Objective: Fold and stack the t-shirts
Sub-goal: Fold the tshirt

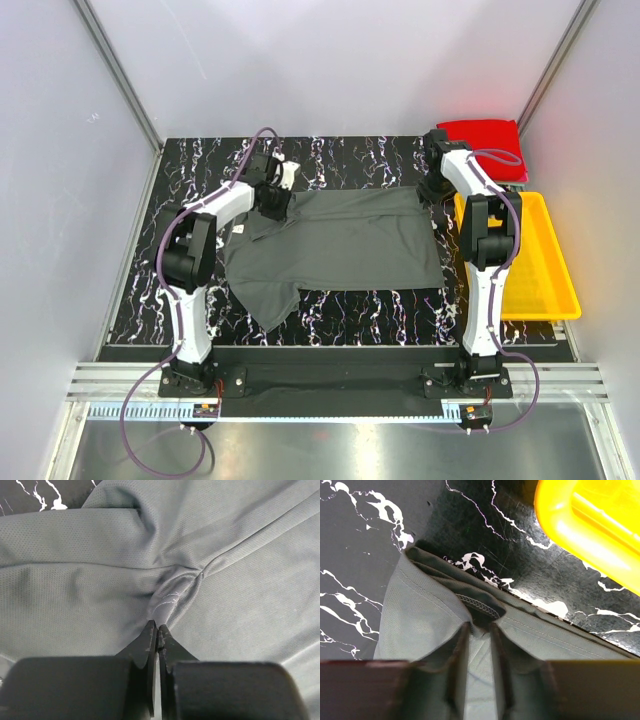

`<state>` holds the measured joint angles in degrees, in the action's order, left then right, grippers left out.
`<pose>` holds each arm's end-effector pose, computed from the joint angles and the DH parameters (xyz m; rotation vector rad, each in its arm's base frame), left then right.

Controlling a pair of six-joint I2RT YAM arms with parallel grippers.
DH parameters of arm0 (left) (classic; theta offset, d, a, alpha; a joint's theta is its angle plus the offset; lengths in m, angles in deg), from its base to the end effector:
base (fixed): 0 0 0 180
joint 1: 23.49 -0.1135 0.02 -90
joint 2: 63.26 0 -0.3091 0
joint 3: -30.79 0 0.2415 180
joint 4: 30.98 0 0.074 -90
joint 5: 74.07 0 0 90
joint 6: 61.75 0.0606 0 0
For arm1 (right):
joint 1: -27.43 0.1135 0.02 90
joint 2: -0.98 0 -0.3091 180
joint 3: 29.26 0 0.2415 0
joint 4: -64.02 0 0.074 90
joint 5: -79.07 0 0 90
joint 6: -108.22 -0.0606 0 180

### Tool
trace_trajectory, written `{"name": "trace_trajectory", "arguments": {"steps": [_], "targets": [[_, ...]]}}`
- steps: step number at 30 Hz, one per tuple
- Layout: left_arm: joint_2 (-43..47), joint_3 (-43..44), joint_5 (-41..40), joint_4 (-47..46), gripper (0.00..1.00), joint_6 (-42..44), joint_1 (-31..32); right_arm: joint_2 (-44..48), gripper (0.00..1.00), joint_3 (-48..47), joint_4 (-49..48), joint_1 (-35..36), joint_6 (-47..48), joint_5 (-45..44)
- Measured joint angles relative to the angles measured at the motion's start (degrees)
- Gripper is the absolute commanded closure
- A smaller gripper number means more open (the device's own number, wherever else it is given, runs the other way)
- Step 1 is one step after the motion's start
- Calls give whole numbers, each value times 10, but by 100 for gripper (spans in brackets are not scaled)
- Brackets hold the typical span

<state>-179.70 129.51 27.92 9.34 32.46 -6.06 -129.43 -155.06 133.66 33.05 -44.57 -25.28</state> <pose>0.4334 -0.1493 0.2037 0.5625 2.5286 -0.3555 0.4962 0.0337 0.2017 1.3698 2.4129 -0.0731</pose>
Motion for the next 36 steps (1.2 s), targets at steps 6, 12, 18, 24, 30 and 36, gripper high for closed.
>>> {"name": "trace_trajectory", "arguments": {"steps": [6, 12, 18, 24, 30, 36], "targets": [[2, 25, -26, 30, 100, 1, 5, 0, 100, 6, -14, 0, 3, -1], [22, 35, -69, 70, 100, 1, 5, 4, 100, 42, -44, 0, 26, -4], [48, 42, -114, 95, 100, 5, 5, 39, 100, 89, -66, -2, 62, -23], [70, 42, -120, 113, 100, 7, 7, 87, 100, 135, -108, -2, 94, -19], [70, 42, -114, 143, 100, 7, 17, 120, 100, 195, -142, -2, 119, -14], [50, 43, -102, 172, 93, 3, 25, 121, 100, 245, -174, -3, 141, -4]]}}
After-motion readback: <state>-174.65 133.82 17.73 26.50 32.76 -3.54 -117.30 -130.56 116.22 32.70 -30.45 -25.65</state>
